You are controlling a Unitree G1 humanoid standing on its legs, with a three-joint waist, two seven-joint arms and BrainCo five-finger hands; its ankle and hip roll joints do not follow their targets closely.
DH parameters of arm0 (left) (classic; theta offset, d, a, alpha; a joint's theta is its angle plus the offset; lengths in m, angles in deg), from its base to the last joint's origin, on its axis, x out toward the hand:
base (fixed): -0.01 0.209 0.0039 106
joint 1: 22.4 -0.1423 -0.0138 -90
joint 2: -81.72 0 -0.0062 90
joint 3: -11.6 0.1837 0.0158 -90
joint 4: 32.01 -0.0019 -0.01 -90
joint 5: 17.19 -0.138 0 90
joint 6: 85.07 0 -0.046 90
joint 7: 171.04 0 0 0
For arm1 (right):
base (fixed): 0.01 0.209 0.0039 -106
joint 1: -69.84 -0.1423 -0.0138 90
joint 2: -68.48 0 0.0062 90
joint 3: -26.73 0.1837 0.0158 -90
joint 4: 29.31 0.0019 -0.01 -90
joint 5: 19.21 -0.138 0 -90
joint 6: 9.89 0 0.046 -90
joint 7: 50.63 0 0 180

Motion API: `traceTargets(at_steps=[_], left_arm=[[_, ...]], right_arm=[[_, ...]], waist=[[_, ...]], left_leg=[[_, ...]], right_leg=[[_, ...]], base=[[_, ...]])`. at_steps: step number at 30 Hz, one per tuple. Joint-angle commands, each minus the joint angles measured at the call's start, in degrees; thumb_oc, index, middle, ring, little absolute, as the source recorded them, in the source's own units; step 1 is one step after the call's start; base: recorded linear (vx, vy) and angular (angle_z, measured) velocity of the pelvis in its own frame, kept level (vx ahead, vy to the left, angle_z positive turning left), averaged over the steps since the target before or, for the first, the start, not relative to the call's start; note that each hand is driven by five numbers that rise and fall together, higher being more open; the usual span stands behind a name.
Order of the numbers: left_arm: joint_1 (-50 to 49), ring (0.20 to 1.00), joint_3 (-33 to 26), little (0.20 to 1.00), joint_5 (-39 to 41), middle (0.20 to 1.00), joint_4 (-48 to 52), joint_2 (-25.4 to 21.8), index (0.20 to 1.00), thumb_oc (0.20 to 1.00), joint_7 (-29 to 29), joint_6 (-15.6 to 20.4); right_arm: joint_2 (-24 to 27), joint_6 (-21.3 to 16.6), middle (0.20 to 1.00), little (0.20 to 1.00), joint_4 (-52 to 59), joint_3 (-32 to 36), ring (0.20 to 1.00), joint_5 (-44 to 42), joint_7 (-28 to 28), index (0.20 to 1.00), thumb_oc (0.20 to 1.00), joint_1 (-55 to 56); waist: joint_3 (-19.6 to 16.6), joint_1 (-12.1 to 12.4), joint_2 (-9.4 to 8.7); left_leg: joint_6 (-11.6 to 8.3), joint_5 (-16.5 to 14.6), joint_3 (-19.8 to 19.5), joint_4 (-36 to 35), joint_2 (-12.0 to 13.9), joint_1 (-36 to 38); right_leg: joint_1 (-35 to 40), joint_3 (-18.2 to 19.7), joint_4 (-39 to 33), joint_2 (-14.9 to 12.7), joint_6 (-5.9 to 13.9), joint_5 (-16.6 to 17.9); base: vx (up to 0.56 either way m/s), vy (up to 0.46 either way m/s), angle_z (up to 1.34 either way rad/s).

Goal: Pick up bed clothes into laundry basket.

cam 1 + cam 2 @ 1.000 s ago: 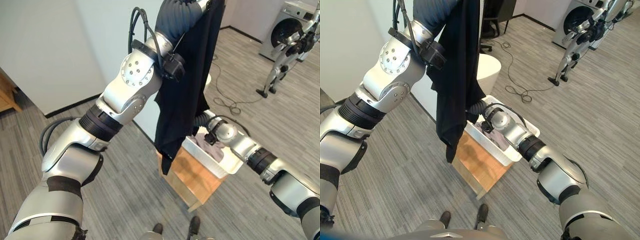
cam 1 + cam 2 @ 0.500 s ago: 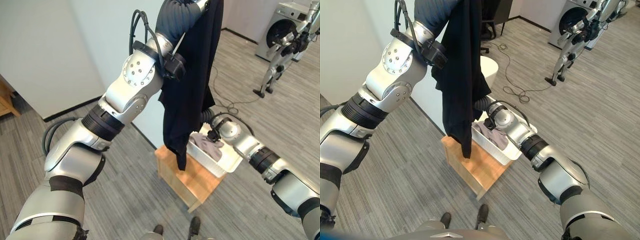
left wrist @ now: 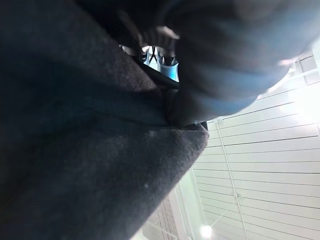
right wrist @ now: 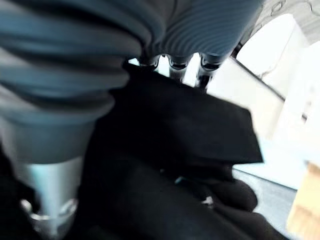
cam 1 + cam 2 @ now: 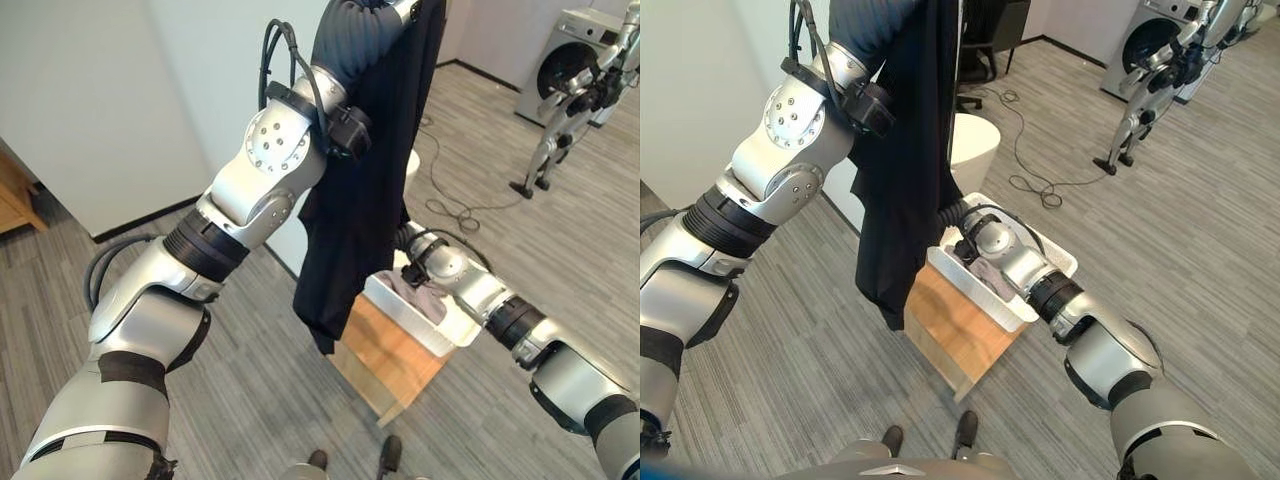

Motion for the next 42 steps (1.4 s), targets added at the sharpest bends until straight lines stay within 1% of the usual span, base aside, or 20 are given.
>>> traceTargets(at_steps=[1,6,8,10,11,14,15,23,28,30,31,32,34,36,37,38,39,40,41,42], left_arm=[[8.18,0.2,0.67,0.2,2.76,0.2,-1.56,1.51,0.2,0.2,0.27,4.47],[8.02,0.2,0.54,0.2,2.64,0.2,-0.02,1.97,0.2,0.2,0.42,4.73],[7.29,0.2,0.51,0.2,2.42,0.2,0.55,3.24,0.2,0.2,0.46,4.96],[7.26,0.2,0.5,0.2,2.41,0.2,0.58,3.21,0.2,0.2,0.48,4.96],[6.94,0.2,0.48,0.2,2.25,0.2,0.87,4.01,0.2,0.2,0.63,5.0],[6.72,0.2,0.39,0.2,1.76,0.2,0.92,4.99,0.2,0.2,1.17,5.12],[6.8,0.2,0.4,0.2,1.57,0.2,0.82,5.43,0.2,0.2,1.35,5.1],[7.63,0.2,0.79,0.2,0.31,0.2,-0.84,6.19,0.2,0.2,2.48,4.83],[8.01,0.2,0.91,0.2,-0.56,0.2,-2.95,6.19,0.2,0.2,2.7,4.38],[8.38,0.2,1.14,0.2,-1.26,0.2,-5.12,5.68,0.2,0.2,2.57,3.73],[8.45,0.2,1.15,0.2,-1.24,0.2,-5.18,5.72,0.2,0.2,2.54,3.75],[8.61,0.2,1.08,0.2,-1.76,0.2,-6.34,5.09,0.2,0.2,2.49,3.46],[8.74,0.2,1.18,0.2,-2.9,0.2,-8.5,4.48,0.2,0.2,2.18,2.83],[8.9,0.2,1.45,0.2,-4.68,0.2,-10.78,3.28,0.2,0.2,1.99,2.08],[8.97,0.2,1.43,0.2,-4.7,0.2,-10.84,3.35,0.2,0.2,1.98,2.09],[8.96,0.2,2.11,0.2,-6.76,0.2,-14.0,1.04,0.2,0.2,1.3,1.09],[8.35,0.2,2.45,0.2,-6.84,0.2,-14.97,0.13,0.2,0.2,0.72,0.57],[7.61,0.52,3.15,0.52,-7.55,0.52,-15.79,-1.72,0.52,0.52,-0.19,-0.09],[6.77,1.0,3.46,1.0,-7.82,1.0,-15.97,-2.92,1.0,1.0,-1.01,-0.64],[5.7,1.0,4.6,1.0,-8.59,1.0,-15.84,-5.05,1.0,1.0,-2.24,-1.39]], right_arm=[[-0.98,-2.32,1.0,1.0,-2.49,0.58,1.0,-2.38,0.77,1.0,1.0,-7.17],[-3.93,-2.29,1.0,1.0,-3.09,-0.33,1.0,-2.6,0.89,1.0,1.0,-8.53],[-6.97,-2.54,1.0,1.0,-4.21,-0.55,1.0,-4.13,0.92,1.0,1.0,-9.49],[-7.03,-2.57,1.0,1.0,-4.28,-0.57,1.0,-4.14,0.92,1.0,1.0,-9.52],[-9.23,-2.55,1.0,1.0,-4.97,-1.16,1.0,-4.29,1.04,1.0,1.0,-10.52],[-11.28,-2.53,1.0,1.0,-5.55,-1.56,1.0,-4.26,1.33,1.0,1.0,-11.43],[-11.84,-2.54,0.2,0.2,-5.68,-1.6,0.2,-4.24,1.35,0.2,0.2,-11.52],[-10.9,-2.52,0.2,0.2,-5.89,-1.56,0.2,-1.61,3.22,0.2,0.2,-11.26],[-7.98,-2.2,0.2,0.2,-5.22,-1.18,0.2,0.18,3.93,0.2,0.2,-11.43],[-4.89,-2.0,0.2,0.2,-4.66,-0.8,0.2,1.62,4.26,0.2,0.2,-12.04],[-4.84,-1.98,0.2,0.2,-4.62,-0.78,0.2,1.62,4.25,0.2,0.2,-12.04],[-1.35,-2.09,0.2,0.2,-4.08,-0.42,0.2,2.36,3.95,0.2,0.2,-11.92],[1.65,-1.92,0.2,0.2,-2.69,-0.78,0.2,3.37,3.36,0.2,0.2,-12.24],[6.41,-2.03,0.2,0.2,-0.65,-0.99,0.2,4.42,2.72,0.2,0.2,-13.29],[6.51,-2.0,0.2,0.2,-0.58,-0.99,0.2,4.42,2.7,0.2,0.2,-13.28],[11.53,-2.3,0.2,0.2,-0.64,-1.07,0.2,4.38,2.49,0.2,0.2,-15.07],[13.59,-2.47,0.2,0.2,-0.45,-1.26,0.2,4.19,2.34,0.2,0.2,-16.03],[16.26,-2.8,0.2,0.2,0.15,-1.35,0.2,3.66,2.47,0.2,0.2,-17.32],[17.89,-3.05,0.2,0.2,0.26,-1.47,0.2,3.26,2.47,0.2,0.2,-18.24],[19.83,-3.3,0.2,0.2,0.42,-1.15,0.2,2.48,2.58,0.2,0.2,-18.95]], waist=[[-0.61,3.93,2.09],[-0.6,4.59,2.23],[-0.54,5.2,2.34],[-0.55,5.15,2.33],[-0.49,5.54,2.3],[-0.41,5.94,2.31],[-0.39,6.07,2.31],[-0.64,5.97,2.24],[-0.8,5.25,2.21],[-0.91,4.62,2.1],[-0.86,4.66,2.12],[-0.95,4.04,1.97],[-0.94,3.33,1.96],[-1.02,2.37,1.89],[-0.96,2.42,1.94],[-1.03,1.64,1.84],[-1.04,1.28,1.8],[-1.04,0.83,1.85],[-0.89,0.67,1.92],[-0.89,0.49,1.97]], left_leg=[[1.92,3.27,0.52,-6.64,-0.31,-0.31],[2.01,3.31,0.16,-6.64,-0.43,-0.5],[2.1,3.33,-0.2,-6.64,-0.6,-0.59],[2.1,3.33,-0.21,-6.64,-0.6,-0.6],[2.15,3.37,-0.44,-6.64,-0.7,-0.72],[2.19,3.44,-0.58,-6.64,-0.74,-0.76],[2.2,3.46,-0.66,-6.64,-0.76,-0.81],[2.18,3.45,-1.24,-6.64,-0.82,-0.91],[2.12,3.42,-1.31,-6.64,-0.86,-0.78],[2.1,3.33,-1.07,-6.64,-0.86,-0.62],[2.1,3.33,-1.07,-6.64,-0.86,-0.6],[2.04,3.34,-0.88,-6.64,-0.82,-0.59],[1.99,3.22,-0.52,-6.64,-0.73,-0.32],[1.93,3.05,-0.08,-6.64,-0.6,-0.1],[1.92,3.04,-0.09,-6.64,-0.59,-0.08],[1.87,2.9,0.36,-6.64,-0.49,0.22],[1.85,2.9,0.52,-6.64,-0.44,0.29],[1.81,2.88,0.76,-6.64,-0.33,0.44],[1.78,2.85,0.9,-6.64,-0.28,0.53],[1.77,2.88,1.05,-6.64,-0.25,0.59]], right_leg=[[6.03,-3.15,0.8,-1.27,5.57,-7.56],[5.93,-3.4,0.8,-1.39,5.49,-7.57],[5.93,-3.54,0.8,-1.39,5.36,-7.59],[5.93,-3.55,0.8,-1.39,5.36,-7.6],[5.92,-3.72,0.8,-1.45,5.29,-7.56],[5.94,-3.82,0.8,-1.45,5.23,-7.55],[5.99,-3.91,0.8,-1.45,5.2,-7.56],[6.21,-4.36,0.8,-1.46,5.12,-7.83],[6.32,-4.27,0.8,-1.5,5.12,-7.87],[6.43,-4.12,0.8,-1.44,5.17,-7.84],[6.45,-4.11,0.8,-1.44,5.17,-7.84],[6.45,-4.07,0.8,-1.48,5.25,-7.77],[6.51,-3.85,0.8,-1.51,5.3,-7.74],[6.57,-3.72,0.8,-1.55,5.35,-7.74],[6.59,-3.72,0.8,-1.54,5.35,-7.75],[6.67,-3.54,0.8,-1.56,5.48,-7.67],[6.65,-3.4,0.8,-1.57,5.51,-7.62],[6.67,-3.36,0.8,-1.6,5.55,-7.56],[6.72,-3.26,0.8,-1.6,5.56,-7.53],[6.69,-3.17,0.8,-1.61,5.6,-7.42]], base=[[0.0,0.011,0.03],[0.0,0.004,0.04],[0.01,0.007,0.07],[0.0,0.003,0.05],[-0.01,0.005,0.04],[0.0,0.001,0.04],[0.0,0.0,0.04],[0.0,0.001,0.01],[0.0,0.0,0.0],[0.0,0.0,0.0],[0.0,0.0,0.0],[0.0,0.0,0.0],[0.0,0.0,0.0],[0.0,0.003,-0.03],[0.0,0.006,-0.06],[0.0,0.003,-0.07],[0.0,0.006,-0.06],[-0.01,0.003,-0.08],[-0.01,0.005,-0.1],[-0.01,-0.005,-0.13]])
